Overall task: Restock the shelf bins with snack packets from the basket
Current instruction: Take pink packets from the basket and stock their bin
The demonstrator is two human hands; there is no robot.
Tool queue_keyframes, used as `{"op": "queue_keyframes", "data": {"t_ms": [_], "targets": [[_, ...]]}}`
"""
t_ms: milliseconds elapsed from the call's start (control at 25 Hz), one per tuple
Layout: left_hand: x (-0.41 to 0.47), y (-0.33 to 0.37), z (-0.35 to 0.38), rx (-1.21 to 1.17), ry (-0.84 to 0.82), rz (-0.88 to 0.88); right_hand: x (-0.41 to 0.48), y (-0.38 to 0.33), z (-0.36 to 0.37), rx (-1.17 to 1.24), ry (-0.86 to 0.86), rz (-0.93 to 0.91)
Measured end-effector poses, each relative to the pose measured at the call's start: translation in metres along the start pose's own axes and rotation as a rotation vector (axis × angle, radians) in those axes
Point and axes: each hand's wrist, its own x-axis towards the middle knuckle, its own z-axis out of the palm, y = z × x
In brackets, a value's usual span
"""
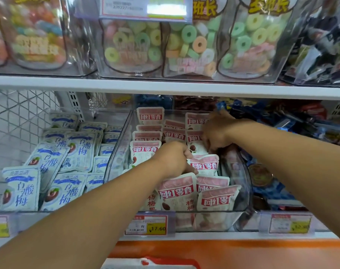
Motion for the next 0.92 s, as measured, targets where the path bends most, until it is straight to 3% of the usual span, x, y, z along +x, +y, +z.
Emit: {"op": "queue_keyframes", "data": {"t_ms": [200, 600, 920], "targets": [[0.008, -0.002, -0.005, -0.107, 0.002, -0.032, -0.006, 0.024, -0.005, 0.141, 0.152, 0.048], [0.008, -0.001, -0.004, -0.067, -0.004, -0.048, -0.007, 0.018, 0.006, 0.221, 0.169, 0.106], [-0.036, 0.016, -0.036, -0.090, 0.066, 0.059, -0.060, 0.005, 0.001, 0.421, 0.495, 0.047]]}}
